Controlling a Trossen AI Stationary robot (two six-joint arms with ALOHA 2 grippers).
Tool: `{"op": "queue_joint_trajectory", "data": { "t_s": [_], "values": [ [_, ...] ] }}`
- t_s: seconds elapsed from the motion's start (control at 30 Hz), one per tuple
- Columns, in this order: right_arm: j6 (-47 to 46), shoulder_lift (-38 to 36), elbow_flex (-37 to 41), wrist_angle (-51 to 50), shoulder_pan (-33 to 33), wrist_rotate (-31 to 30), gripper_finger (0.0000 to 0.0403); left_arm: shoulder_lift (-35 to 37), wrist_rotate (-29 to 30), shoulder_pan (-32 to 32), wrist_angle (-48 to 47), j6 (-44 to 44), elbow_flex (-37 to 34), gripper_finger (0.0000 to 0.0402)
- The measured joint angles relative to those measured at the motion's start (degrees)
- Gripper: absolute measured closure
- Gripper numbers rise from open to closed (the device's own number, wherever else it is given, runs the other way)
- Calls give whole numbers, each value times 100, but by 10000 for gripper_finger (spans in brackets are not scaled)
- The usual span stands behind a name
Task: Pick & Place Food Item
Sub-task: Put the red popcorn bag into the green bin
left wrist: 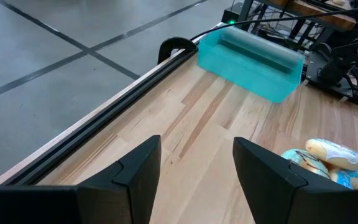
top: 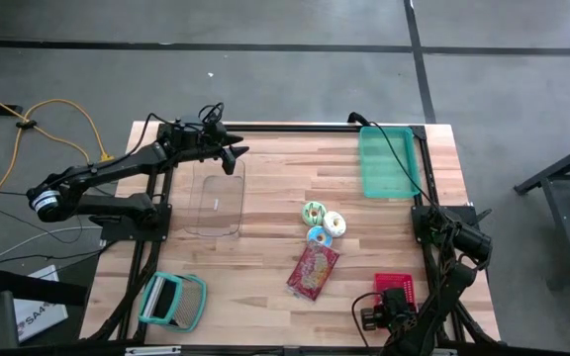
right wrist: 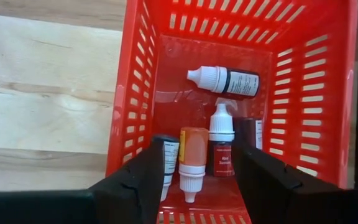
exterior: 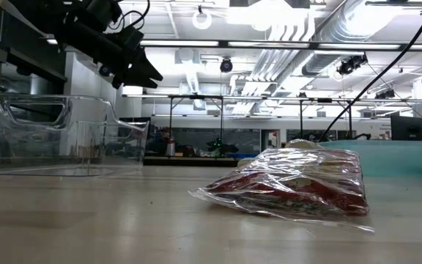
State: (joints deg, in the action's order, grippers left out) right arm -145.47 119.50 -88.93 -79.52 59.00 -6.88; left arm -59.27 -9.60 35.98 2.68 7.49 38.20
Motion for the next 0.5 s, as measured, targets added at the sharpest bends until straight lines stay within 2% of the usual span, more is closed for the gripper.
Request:
{"op": "queue_joint_trajectory", "data": {
  "t_s": [0.2, 0.5],
  "values": [
    [-4, -54, 0, -141, -1, -2, 229, 2, 0, -1, -1, 0, 0, 207],
    [-27, -504, 0, -305, 0, -123, 229, 1, 0, -1, -1, -2, 0, 207]
  ]
}}
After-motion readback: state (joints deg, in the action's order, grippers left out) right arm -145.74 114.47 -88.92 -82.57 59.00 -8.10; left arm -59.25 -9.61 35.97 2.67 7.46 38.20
